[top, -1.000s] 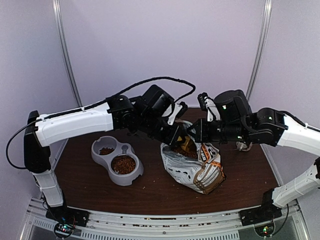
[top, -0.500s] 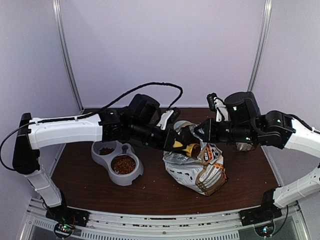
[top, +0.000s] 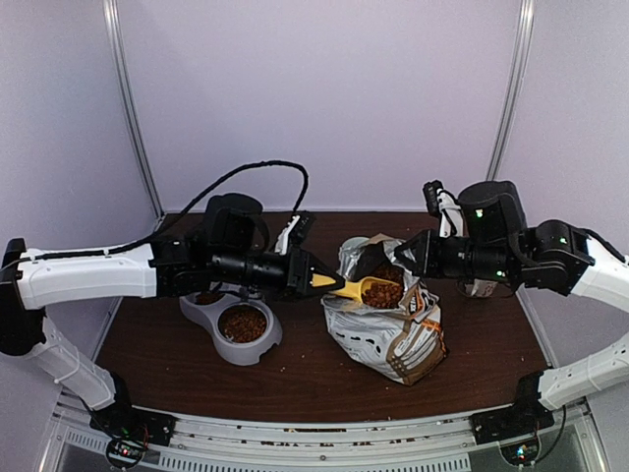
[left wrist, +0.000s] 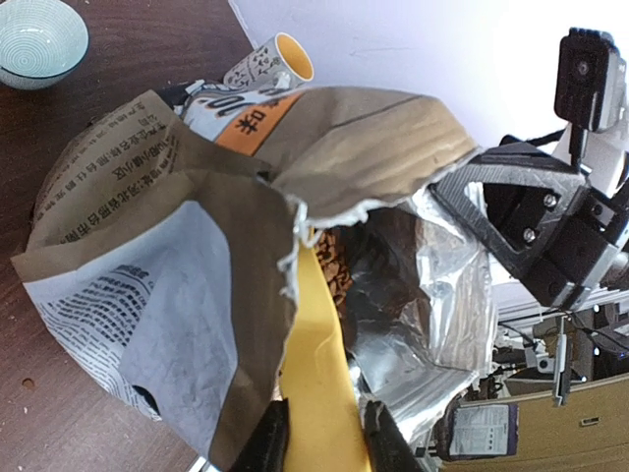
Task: Serve the pet food
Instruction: Collect the pet food from the pet food bag, then place the pet food in the pet food bowl.
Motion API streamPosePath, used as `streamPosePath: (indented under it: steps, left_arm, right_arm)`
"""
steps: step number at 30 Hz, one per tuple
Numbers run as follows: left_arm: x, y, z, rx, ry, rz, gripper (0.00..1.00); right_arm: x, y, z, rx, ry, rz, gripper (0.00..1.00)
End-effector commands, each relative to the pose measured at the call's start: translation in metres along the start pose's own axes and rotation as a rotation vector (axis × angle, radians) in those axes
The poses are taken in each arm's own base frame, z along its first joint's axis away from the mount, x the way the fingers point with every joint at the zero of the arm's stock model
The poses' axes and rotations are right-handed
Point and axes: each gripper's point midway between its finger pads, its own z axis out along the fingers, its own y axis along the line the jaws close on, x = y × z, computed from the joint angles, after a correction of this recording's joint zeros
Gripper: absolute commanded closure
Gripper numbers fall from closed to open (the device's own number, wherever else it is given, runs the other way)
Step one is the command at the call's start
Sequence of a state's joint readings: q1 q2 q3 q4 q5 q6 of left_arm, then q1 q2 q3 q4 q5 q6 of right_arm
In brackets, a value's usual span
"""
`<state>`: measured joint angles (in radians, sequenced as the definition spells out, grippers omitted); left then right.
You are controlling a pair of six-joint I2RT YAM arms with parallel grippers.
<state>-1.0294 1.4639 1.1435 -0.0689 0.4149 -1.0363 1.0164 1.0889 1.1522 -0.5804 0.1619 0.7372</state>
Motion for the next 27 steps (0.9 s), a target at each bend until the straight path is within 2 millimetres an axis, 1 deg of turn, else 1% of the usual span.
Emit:
streamPosePath:
  steps: [1,6,9,14,17,18,22,27]
  left_arm:
    - [-0.011,-0.011,-0.021,0.059,-0.064,-0.051,1.0]
    - [-0.018,0.006,-0.041,0.03,-0.142,-0.116,1.0]
    - [-0.02,0.011,-0.051,0.04,-0.177,-0.142,1.0]
    - [-0.023,0.005,-0.061,0.087,-0.206,-0.16,1.0]
    - [-0.024,0.006,-0.067,0.091,-0.221,-0.159,1.0]
    - [-0.024,0.007,-0.069,0.096,-0.225,-0.188,1.0]
    - [-0.026,0.007,-0.079,0.125,-0.256,-0.214,1.0]
    - [-0.029,0.002,-0.084,0.162,-0.274,-0.223,1.0]
  right_arm:
    - [-0.002,-0.023,-0.009,0.082,-0.024,0.001,1.0]
    - [-0.002,-0.025,-0.011,0.085,-0.027,0.007,1.0]
    - [-0.002,-0.027,-0.01,0.092,-0.025,0.009,1.0]
    - [-0.003,-0.027,-0.009,0.095,-0.029,0.011,1.0]
    - [-0.005,-0.027,-0.009,0.098,-0.031,0.009,1.0]
    - [-0.006,-0.027,-0.009,0.098,-0.032,0.01,1.0]
    - [-0.007,-0.028,-0.009,0.102,-0.037,0.013,1.0]
    - [-0.008,-0.029,-0.007,0.105,-0.035,0.015,1.0]
